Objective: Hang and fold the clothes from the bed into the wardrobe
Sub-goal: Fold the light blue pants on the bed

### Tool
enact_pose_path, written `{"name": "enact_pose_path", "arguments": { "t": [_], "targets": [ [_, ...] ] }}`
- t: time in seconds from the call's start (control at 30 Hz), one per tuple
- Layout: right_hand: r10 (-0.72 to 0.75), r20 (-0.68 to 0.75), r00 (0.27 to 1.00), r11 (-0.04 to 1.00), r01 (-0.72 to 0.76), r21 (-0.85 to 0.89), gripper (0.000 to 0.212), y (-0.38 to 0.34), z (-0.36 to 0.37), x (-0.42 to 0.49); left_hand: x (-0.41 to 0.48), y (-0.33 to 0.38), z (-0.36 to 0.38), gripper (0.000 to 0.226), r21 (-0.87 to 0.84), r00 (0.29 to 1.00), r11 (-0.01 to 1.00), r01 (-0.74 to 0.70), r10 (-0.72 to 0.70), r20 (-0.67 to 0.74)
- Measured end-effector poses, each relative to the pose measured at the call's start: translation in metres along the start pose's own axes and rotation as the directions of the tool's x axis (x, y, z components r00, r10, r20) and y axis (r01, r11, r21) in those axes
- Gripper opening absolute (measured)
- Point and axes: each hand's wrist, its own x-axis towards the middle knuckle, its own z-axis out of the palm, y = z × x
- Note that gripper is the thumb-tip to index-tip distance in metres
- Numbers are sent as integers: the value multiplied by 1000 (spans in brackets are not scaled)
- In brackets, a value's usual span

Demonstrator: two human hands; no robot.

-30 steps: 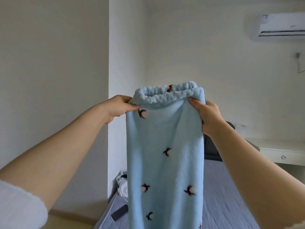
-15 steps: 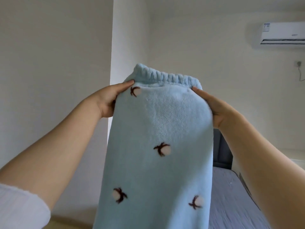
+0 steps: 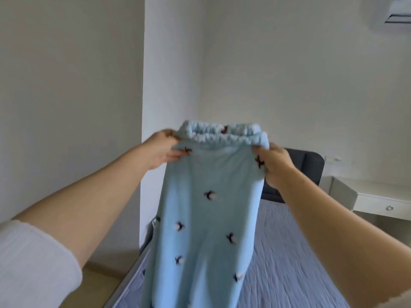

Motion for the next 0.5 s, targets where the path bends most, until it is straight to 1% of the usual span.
{"name": "enact_pose_path", "arguments": {
  "t": [0.07,0.13,0.17,0.23,0.37,0.5],
  "targets": [
    [-89,-23,996,995,90,53,10,-25,3,10,5,25,2,14,-48,990,989,-140,140,0],
    [-175,-35,984,979,178,96,16,-48,4,13,7,46,1,14,-101,973,968,-231,232,-6],
    [-211,-37,977,971,213,107,15,-57,4,13,6,54,0,15,-127,964,956,-264,265,-9],
    [-260,-24,965,957,261,129,6,-72,4,9,1,66,-3,16,-171,951,937,-305,309,-4],
    [-299,47,953,938,284,198,12,-79,-3,-6,-18,71,-8,15,-206,947,926,-316,322,-6],
    [-233,135,963,954,200,222,17,-53,-13,-28,-43,44,-10,17,-150,966,954,-259,260,-11]
  ]
}}
